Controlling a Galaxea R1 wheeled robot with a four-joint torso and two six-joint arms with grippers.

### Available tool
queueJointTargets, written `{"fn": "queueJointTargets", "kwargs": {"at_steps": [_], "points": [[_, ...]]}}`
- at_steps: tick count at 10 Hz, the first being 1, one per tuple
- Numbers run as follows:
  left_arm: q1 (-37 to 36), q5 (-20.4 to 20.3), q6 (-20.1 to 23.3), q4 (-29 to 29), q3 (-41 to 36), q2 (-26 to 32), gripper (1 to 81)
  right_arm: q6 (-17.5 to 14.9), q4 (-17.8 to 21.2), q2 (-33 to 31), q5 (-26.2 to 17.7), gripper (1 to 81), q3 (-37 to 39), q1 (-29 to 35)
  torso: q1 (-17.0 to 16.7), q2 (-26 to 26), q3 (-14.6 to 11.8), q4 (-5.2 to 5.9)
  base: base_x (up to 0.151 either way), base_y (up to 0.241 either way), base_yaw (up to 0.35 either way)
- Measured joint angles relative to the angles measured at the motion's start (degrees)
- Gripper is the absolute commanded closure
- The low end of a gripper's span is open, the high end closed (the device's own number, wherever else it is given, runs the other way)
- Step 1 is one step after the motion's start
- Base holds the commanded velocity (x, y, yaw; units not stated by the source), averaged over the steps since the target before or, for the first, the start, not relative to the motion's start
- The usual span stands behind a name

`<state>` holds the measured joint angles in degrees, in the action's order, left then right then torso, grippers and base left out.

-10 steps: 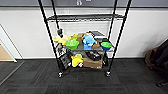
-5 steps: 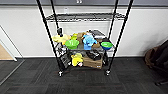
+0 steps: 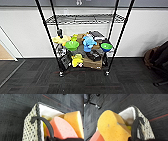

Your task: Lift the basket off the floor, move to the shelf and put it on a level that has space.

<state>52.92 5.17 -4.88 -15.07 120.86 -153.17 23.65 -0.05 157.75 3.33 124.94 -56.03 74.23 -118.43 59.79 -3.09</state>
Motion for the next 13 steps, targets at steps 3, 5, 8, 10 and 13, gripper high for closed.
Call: {"fn": "queueJointTargets", "kwargs": {"at_steps": [3,5,8,10,13], "points": [[-0.5,-0.6,-0.1,-2.6,-0.9,0.7,81.1,0.0,-0.2,-0.1,-0.7,81.1,-0.3,1.6,-3.7,5.8,-5.4,0.00,0.000,0.000,0.000],[-1.6,-2.1,-0.2,-4.7,-1.9,1.8,81.1,0.1,-0.6,0.0,-1.8,81.1,-1.3,5.0,-6.1,9.4,-6.9,0.00,0.000,0.000,0.000],[-1.5,-3.7,-0.1,-6.5,-2.9,2.4,81.1,0.0,-2.6,0.2,-6.4,81.1,-1.3,6.6,-9.7,15.0,-7.3,0.00,0.000,0.000,0.000],[-1.7,-4.0,-0.4,-6.8,-5.3,4.6,81.1,0.4,-2.8,0.2,-7.5,81.1,-1.9,7.0,-12.1,18.8,-7.3,0.00,0.000,0.000,0.000],[-2.7,-4.6,-0.6,-7.0,-9.3,8.4,81.1,0.4,-2.6,0.8,-7.0,81.1,-2.3,7.2,-15.7,24.4,-9.3,0.00,0.000,0.000,0.000]]}}
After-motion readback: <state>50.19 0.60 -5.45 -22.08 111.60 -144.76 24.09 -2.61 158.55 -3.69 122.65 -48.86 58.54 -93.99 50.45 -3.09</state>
